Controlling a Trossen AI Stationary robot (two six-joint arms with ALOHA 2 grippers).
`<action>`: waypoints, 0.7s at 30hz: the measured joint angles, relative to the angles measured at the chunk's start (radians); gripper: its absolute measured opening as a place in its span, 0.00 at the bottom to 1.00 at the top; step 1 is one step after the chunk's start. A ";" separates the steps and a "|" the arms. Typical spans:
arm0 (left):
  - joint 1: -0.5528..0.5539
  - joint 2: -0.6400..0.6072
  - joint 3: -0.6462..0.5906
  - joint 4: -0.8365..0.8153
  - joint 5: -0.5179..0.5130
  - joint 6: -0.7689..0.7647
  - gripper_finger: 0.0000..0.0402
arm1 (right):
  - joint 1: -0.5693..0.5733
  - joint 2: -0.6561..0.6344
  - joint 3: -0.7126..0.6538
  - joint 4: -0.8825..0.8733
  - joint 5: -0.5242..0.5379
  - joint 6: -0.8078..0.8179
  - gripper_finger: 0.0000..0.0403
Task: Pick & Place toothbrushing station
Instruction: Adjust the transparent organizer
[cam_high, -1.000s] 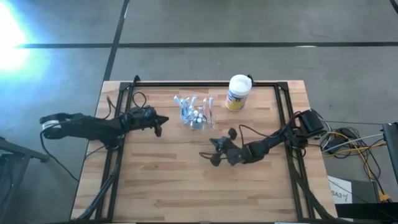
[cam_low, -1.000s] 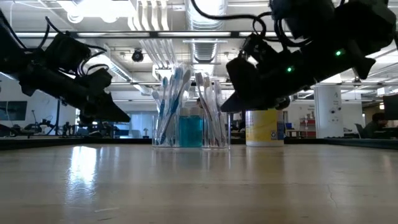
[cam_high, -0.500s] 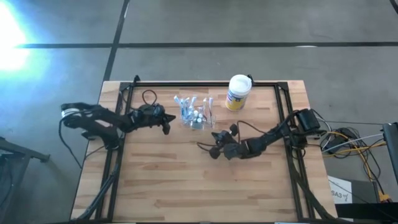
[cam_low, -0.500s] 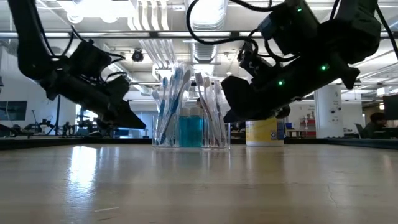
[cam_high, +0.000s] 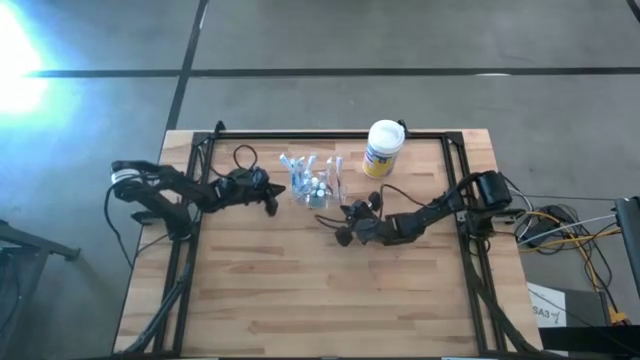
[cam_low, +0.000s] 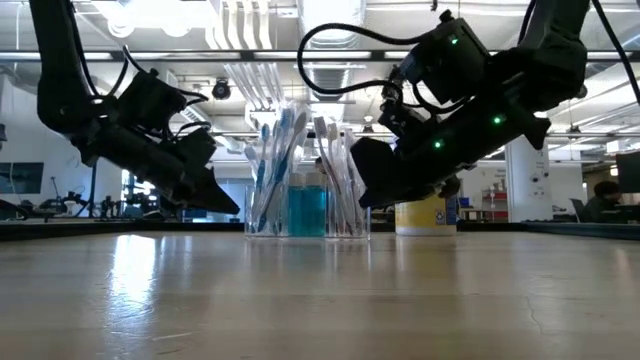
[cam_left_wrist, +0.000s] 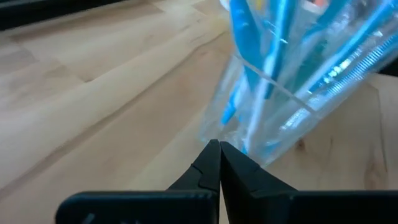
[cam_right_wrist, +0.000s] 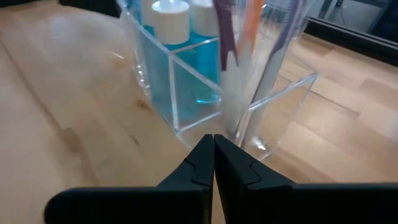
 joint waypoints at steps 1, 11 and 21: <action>-0.006 0.005 0.003 -0.001 0.002 0.000 0.01 | -0.008 0.000 0.000 0.000 0.000 0.000 0.02; -0.068 0.014 0.018 -0.001 0.000 0.001 0.01 | -0.073 0.000 -0.003 0.000 -0.052 -0.001 0.02; -0.073 0.014 0.020 -0.005 -0.002 0.002 0.01 | -0.101 0.000 -0.004 0.000 -0.068 -0.012 0.02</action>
